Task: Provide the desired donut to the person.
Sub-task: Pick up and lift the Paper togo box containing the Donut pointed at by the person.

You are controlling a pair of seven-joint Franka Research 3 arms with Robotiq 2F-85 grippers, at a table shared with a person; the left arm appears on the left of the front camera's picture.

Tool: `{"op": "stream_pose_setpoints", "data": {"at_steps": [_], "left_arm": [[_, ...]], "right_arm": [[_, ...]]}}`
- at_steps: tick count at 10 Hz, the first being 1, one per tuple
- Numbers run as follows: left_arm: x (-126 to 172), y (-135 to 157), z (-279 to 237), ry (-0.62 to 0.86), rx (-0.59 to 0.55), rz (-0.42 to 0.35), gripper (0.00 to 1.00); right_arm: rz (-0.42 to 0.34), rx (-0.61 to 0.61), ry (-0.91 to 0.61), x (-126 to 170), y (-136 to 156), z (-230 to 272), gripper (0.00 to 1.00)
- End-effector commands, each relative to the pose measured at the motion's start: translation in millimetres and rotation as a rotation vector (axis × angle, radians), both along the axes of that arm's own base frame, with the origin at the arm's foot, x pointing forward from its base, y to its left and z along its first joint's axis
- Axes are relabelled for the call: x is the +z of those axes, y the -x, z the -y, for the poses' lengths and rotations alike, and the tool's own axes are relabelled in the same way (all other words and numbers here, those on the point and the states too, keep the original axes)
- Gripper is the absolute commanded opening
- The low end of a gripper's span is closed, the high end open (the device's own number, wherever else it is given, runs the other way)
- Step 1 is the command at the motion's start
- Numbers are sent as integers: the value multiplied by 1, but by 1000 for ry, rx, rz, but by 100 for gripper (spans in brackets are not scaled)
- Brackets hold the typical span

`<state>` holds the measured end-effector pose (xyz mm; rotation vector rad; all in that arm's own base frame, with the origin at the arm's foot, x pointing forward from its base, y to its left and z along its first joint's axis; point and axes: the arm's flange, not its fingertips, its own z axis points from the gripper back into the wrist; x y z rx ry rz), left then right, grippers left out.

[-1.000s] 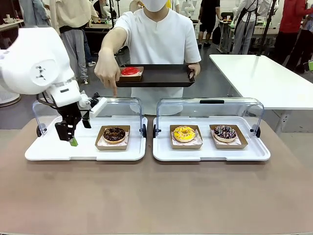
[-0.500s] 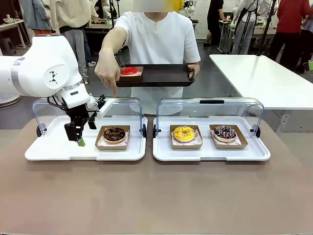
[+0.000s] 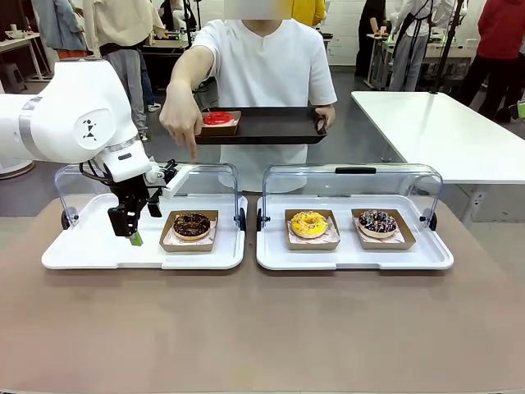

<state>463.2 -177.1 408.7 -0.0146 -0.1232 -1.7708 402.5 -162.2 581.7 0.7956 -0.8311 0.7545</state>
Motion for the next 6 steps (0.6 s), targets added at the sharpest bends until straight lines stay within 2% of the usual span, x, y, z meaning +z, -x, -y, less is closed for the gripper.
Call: {"op": "stream_pose_setpoints", "data": {"at_steps": [1, 3, 4, 6], "left_arm": [[-1, 1, 1, -12, -2, 5, 100], [0, 0, 0, 0, 0, 0, 100], [-9, 6, 7, 2, 38, 24, 100], [-19, 5, 16, 2, 68, 15, 100]], "right_arm": [[-2, 2, 0, -1, 1, -1, 100], [-2, 2, 0, -1, 1, -1, 100], [-2, 2, 0, -1, 1, -1, 100], [-2, 2, 0, -1, 1, -1, 100]]}}
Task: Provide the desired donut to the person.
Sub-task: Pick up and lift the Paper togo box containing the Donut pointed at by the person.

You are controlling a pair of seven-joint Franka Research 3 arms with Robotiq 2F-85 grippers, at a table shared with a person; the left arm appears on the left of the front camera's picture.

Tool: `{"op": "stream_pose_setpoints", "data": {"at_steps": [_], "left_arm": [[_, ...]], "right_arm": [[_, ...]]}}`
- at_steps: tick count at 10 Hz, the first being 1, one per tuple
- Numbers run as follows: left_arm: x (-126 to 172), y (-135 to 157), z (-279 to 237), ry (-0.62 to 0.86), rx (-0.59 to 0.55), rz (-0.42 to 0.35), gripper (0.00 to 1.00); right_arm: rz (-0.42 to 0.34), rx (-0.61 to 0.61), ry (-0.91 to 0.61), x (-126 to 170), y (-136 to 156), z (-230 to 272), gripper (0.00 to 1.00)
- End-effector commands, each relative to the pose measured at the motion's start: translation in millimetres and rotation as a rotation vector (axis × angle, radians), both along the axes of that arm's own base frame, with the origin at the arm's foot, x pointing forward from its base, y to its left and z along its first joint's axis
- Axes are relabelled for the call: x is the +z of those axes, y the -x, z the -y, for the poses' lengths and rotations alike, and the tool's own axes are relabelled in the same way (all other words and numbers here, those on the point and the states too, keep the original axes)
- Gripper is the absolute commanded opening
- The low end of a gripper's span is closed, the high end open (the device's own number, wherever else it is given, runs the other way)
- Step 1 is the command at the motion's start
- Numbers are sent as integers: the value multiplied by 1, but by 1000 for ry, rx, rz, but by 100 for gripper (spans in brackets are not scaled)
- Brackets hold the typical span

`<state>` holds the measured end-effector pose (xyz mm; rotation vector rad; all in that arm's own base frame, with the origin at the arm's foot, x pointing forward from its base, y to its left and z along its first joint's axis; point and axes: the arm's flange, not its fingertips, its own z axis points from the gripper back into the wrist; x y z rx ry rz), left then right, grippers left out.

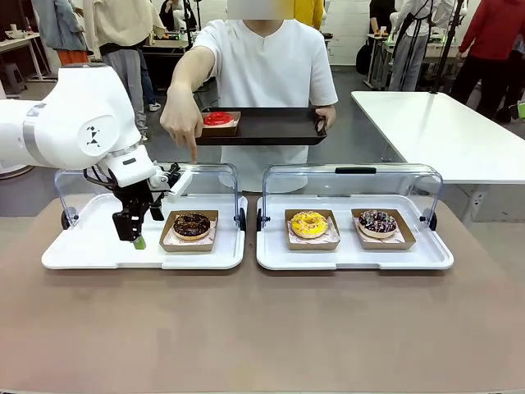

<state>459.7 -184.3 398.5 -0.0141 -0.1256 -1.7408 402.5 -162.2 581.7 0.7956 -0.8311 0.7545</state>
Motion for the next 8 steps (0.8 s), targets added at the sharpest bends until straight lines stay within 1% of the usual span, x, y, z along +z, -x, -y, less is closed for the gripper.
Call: {"op": "stream_pose_setpoints", "data": {"at_steps": [1, 6, 8], "left_arm": [[-14, 2, 13, 1, 54, 13, 100], [-43, -11, 25, -2, 128, -9, 100], [-46, -21, 27, -41, 164, 35, 100]], "right_arm": [[-2, 2, 0, -1, 1, -1, 100], [-2, 2, 0, -1, 1, -1, 100], [-2, 2, 0, -1, 1, -1, 100]]}}
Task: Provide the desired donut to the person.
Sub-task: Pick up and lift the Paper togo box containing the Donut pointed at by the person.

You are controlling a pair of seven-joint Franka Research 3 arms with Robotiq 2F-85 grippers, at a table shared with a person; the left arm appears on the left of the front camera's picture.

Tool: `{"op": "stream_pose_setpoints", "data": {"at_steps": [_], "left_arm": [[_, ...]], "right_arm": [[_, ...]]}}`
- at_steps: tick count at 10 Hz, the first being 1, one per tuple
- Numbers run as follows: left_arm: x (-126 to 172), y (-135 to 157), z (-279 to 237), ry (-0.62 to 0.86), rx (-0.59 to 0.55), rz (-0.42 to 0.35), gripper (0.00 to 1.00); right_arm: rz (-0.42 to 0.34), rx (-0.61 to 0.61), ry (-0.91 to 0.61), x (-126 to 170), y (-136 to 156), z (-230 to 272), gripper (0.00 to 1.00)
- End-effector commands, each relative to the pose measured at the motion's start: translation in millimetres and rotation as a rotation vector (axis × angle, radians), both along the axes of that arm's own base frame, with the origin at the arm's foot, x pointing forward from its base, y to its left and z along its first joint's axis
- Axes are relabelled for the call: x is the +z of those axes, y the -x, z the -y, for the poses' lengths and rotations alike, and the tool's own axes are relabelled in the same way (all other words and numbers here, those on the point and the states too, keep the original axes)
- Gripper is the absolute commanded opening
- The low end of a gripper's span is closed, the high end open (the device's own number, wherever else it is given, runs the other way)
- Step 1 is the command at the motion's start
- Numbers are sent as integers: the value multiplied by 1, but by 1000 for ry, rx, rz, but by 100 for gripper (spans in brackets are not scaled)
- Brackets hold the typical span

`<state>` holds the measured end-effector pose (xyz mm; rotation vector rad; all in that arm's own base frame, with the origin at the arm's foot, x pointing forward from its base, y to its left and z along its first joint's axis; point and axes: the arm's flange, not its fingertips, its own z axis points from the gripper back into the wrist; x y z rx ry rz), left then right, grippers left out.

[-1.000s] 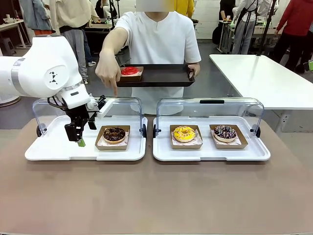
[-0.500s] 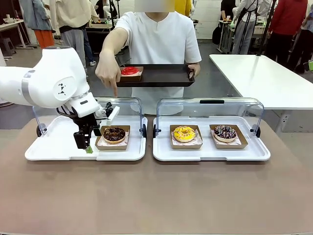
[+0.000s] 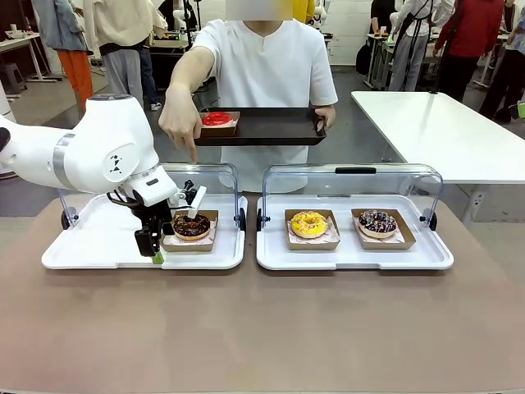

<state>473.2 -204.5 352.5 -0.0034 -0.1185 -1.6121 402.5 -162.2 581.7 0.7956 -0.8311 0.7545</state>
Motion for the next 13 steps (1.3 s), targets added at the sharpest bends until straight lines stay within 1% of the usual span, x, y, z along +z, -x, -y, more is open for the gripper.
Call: {"op": "stream_pose_setpoints", "data": {"at_steps": [1, 6, 13], "left_arm": [[-2, -11, 6, -34, 48, 40, 100], [-9, -21, 4, -39, 62, 35, 100], [-25, -30, 2, -35, 55, -1, 100]], "right_arm": [[-2, 2, 0, -1, 1, -1, 100], [-2, 2, 0, -1, 1, -1, 100], [-2, 2, 0, -1, 1, -1, 100]]}}
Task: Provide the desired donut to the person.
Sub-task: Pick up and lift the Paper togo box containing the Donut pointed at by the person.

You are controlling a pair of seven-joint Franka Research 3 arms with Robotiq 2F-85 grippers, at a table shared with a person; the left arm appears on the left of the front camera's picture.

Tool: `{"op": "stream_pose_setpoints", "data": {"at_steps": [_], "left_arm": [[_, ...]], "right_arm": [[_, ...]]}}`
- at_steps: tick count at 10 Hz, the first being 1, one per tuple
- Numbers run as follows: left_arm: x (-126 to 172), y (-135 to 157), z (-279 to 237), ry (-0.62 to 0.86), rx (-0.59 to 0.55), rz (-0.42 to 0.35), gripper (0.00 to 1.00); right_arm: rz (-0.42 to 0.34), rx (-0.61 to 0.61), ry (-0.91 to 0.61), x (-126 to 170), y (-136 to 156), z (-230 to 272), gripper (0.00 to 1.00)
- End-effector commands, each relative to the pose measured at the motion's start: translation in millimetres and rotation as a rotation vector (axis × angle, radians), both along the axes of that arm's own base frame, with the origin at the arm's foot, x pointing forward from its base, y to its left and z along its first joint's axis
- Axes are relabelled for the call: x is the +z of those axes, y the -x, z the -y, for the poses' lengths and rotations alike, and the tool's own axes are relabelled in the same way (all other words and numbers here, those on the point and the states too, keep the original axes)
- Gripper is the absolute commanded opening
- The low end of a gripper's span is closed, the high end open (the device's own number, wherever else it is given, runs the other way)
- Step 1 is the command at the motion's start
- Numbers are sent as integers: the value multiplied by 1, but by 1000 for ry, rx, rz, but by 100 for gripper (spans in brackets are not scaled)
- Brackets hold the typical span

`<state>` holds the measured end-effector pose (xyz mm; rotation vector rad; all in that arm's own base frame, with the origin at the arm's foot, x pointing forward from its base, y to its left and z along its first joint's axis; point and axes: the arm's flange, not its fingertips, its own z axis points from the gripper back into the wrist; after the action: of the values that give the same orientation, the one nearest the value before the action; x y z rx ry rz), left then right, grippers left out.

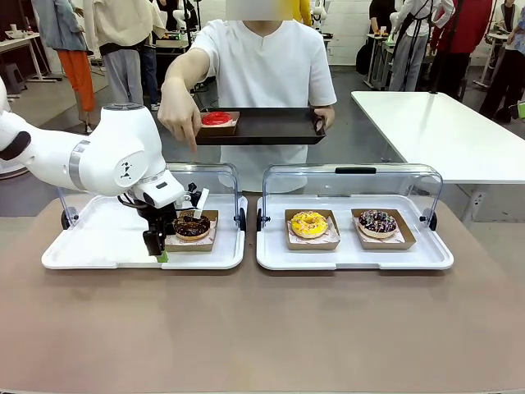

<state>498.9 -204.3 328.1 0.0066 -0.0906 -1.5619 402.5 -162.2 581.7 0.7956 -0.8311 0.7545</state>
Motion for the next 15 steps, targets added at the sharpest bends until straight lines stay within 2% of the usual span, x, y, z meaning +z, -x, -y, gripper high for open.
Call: {"op": "stream_pose_setpoints", "data": {"at_steps": [1, 3, 4, 5, 6, 7, 8, 9, 10, 11, 12, 14, 15], "left_arm": [[-2, -5, 3, -13, 2, 7, 100], [-3, -5, 2, -9, 0, 5, 97], [-2, -5, 2, -6, -4, 7, 82], [-2, -4, 1, -8, -6, 6, 79], [-1, -5, 1, -7, -8, 4, 64], [-1, -5, 1, -6, -9, 1, 61], [-1, -4, 1, -5, -9, 0, 46], [1, -5, 0, 1, -8, 1, 43], [2, -4, 0, 4, -7, 2, 28], [3, -4, -1, 6, -6, 3, 25], [3, -4, -1, 9, -3, 2, 10], [6, -5, -2, 10, -3, 1, 0], [6, -4, -2, 12, -2, 0, 0]], "right_arm": [[-2, 2, 0, -1, 1, -1, 100], [-2, 2, 0, -1, 1, -1, 100], [-2, 2, 0, -1, 1, -1, 100], [-2, 2, 0, -1, 1, -1, 100], [-2, 2, 0, -1, 1, -1, 100], [-2, 2, 0, -1, 1, -1, 100], [-2, 2, 0, -1, 1, -1, 100], [-2, 2, 0, -1, 1, -1, 100], [-2, 2, 0, -1, 1, -1, 100], [-2, 2, 0, -1, 1, -1, 100], [-2, 2, 0, -1, 1, -1, 100], [-2, 2, 0, -1, 1, -1, 100], [-2, 2, 0, -1, 1, -1, 100]]}}
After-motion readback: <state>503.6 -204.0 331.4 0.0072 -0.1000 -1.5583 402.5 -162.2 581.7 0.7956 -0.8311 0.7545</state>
